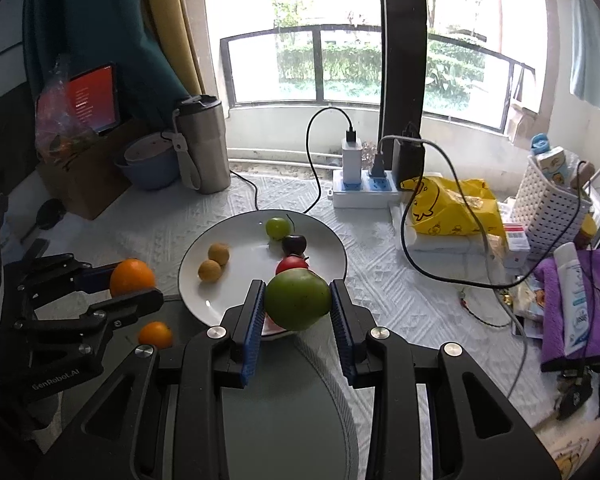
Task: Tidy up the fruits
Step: 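Carry the orange in the left tool while the right tool carries the green fruit to the plate, then open the left tool over the plate while the right tool releases the green fruit there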
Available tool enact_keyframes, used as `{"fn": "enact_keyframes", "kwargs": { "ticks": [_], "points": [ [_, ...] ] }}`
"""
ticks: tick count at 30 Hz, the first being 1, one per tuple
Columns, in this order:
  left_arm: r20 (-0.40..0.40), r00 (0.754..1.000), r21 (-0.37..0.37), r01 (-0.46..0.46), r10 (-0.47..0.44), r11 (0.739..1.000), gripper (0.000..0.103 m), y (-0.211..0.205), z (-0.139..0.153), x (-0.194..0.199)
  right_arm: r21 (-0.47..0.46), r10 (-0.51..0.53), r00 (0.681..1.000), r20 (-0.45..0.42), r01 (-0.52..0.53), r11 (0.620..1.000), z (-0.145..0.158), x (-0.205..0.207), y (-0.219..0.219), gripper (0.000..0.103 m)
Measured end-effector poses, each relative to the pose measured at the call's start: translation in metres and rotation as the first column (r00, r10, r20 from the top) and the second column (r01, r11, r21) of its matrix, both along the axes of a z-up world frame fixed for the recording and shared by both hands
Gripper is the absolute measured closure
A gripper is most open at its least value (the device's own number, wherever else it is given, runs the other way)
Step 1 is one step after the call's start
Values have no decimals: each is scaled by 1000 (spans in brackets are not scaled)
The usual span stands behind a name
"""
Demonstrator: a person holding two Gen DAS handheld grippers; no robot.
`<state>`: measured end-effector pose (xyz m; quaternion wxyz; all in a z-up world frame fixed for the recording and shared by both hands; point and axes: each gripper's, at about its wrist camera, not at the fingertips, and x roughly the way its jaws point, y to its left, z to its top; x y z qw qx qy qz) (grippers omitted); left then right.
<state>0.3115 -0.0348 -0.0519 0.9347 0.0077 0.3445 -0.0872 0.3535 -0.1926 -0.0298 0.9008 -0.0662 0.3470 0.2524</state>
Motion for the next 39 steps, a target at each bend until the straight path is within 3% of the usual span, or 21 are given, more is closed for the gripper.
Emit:
{"fn": "enact_keyframes", "kwargs": {
  "ticks": [12,31,39],
  "points": [
    [-81,997,-4,0,0,1000,70,3,-33,48,9,24,998,-53,-23,1000,-24,34,11,68],
    [-77,997,-14,-25,24,1000,70,41,-36,130,42,36,996,-83,-32,999,-47,86,42,68],
    [-109,994,-55,-11,5,998,69,46,-45,136,30,86,992,-91,-84,996,-60,88,64,68]
  ]
}}
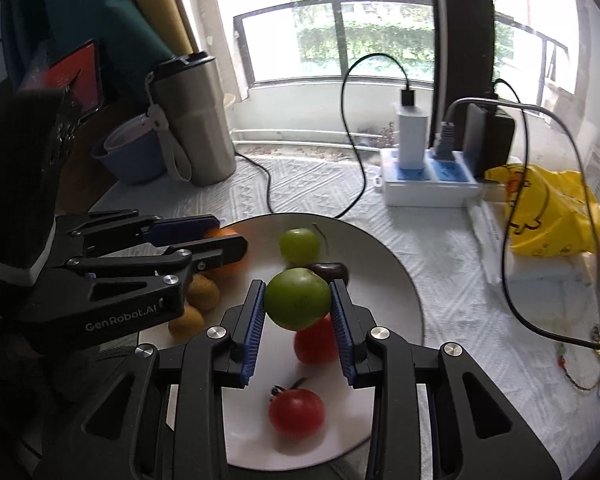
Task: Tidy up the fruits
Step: 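Open the left tool over the plate while the right tool releases the green fruit there, then move both tools back over the grey tray toward the last orange and plum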
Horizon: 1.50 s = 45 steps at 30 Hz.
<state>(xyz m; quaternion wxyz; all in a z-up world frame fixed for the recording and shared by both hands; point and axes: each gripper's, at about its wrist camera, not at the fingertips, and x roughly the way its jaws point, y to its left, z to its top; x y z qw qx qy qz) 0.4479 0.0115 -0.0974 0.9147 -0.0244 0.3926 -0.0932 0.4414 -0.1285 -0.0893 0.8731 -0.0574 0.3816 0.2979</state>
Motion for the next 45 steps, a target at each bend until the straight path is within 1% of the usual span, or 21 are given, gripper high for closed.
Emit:
{"fn": "enact_keyframes", "kwargs": {
  "ticks": [9,13,16,21,27,37,45],
  "points": [
    [15,1000,-18,-16,16,1000,69,6,6,-5,-6,25,1000,-3,-25,1000,-5,2,14,69],
    [34,999,-21,-28,28,999,68,10,15,-15,-14,41,999,2,-41,999,-4,-3,18,69],
    [44,998,-10,-34,35,999,67,13,19,-25,-22,43,999,8,-42,999,-4,-6,20,68],
    [45,997,-5,-55,55,998,64,20,21,-42,-25,36,999,17,-36,999,2,-13,18,68],
    [58,996,-21,-71,72,997,60,26,29,-68,-17,25,999,40,-24,1000,18,-30,12,68],
    [100,992,-36,-69,73,997,59,25,49,-114,-5,4,997,77,-4,1000,43,-68,1,68],
    [128,989,-43,-63,68,997,59,22,57,-150,-2,-8,996,88,9,1000,50,-98,-7,68]
  ]
}}
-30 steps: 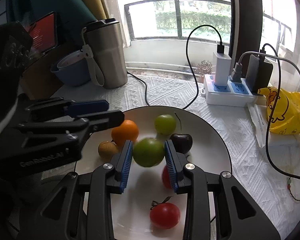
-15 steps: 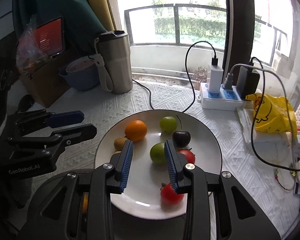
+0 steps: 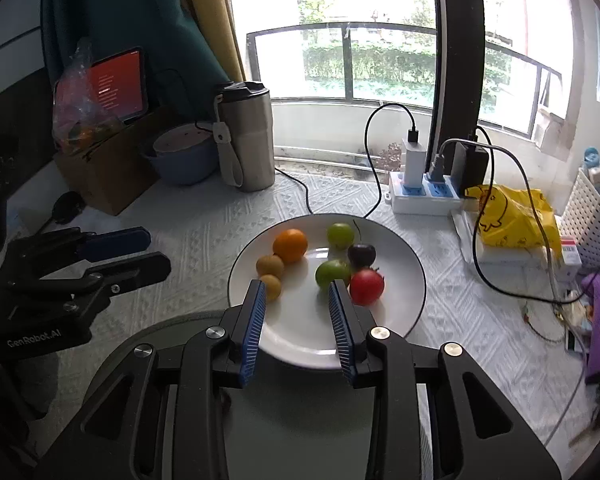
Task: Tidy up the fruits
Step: 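Move both tools back over the grey tray toward the last orange and plum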
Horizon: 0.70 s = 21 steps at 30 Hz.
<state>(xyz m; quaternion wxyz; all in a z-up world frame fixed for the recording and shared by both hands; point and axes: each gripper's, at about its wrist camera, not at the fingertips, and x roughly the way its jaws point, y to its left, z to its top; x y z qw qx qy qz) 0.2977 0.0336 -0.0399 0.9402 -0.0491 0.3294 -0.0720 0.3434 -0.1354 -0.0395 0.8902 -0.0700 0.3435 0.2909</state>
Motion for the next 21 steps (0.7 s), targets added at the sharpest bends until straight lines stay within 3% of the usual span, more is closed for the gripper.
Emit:
{"fn": "enact_keyframes", "kwargs": {
  "ticks": [9,21],
  "points": [
    [-3,1000,-12,-13,12,1000,59,0,-8,-34,-5,0,1000,3,0,1000,-2,-26,-4,68],
    [-16,999,-53,-49,48,997,58,7,-26,-65,-19,22,998,-58,-23,1000,-31,-50,2,68]
  ]
}}
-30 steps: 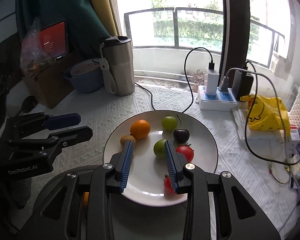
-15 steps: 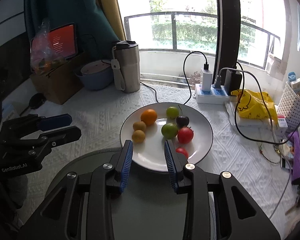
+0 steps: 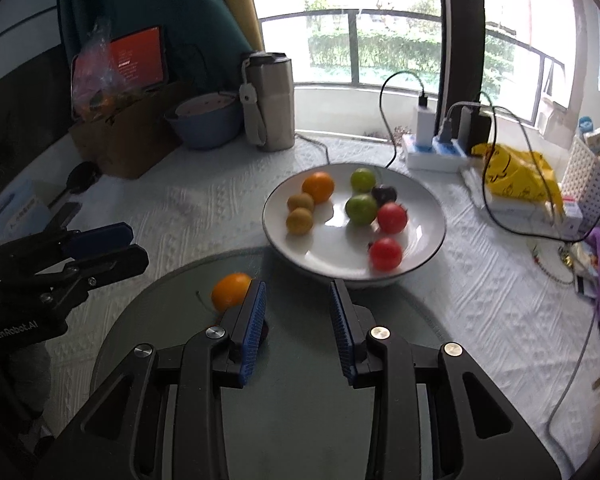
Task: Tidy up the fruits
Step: 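Move both tools back over the grey tray toward the last orange and plum, then grasp the last orange with the left tool while the right tool grasps the dark plum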
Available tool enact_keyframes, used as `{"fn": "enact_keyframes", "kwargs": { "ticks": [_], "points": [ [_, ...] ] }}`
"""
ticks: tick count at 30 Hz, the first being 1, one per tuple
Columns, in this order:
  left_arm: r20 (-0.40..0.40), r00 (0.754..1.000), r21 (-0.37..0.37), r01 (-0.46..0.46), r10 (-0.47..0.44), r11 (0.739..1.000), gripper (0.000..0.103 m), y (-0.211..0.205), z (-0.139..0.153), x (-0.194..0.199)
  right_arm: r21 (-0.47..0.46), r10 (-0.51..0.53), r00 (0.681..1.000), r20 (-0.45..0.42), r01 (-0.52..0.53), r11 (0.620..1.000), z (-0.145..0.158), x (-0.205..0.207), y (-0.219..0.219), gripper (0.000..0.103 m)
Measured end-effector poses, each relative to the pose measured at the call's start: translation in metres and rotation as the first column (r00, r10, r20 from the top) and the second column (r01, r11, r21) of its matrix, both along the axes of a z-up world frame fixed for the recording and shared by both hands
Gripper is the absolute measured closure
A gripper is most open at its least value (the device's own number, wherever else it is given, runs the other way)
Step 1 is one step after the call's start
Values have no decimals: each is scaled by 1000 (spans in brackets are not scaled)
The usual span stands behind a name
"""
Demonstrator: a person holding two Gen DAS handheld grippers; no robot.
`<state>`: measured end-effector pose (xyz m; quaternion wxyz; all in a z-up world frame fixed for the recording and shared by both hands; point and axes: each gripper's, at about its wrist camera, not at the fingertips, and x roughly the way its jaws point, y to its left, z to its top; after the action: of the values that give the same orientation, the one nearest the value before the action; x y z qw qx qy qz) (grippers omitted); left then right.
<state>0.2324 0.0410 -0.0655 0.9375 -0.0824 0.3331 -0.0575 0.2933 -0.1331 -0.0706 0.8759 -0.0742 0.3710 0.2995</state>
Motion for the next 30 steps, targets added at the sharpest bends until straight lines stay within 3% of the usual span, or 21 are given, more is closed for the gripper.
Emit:
{"fn": "enact_keyframes", "kwargs": {
  "ticks": [16,30],
  "points": [
    [-62,996,-42,-63,60,997,58,16,-33,-19,-42,71,993,-91,-75,996,-41,-7,32,67],
    [-78,996,-17,-53,51,998,58,3,-32,-12,-21,104,990,-95,-106,994,-39,-7,29,71]
  ]
}}
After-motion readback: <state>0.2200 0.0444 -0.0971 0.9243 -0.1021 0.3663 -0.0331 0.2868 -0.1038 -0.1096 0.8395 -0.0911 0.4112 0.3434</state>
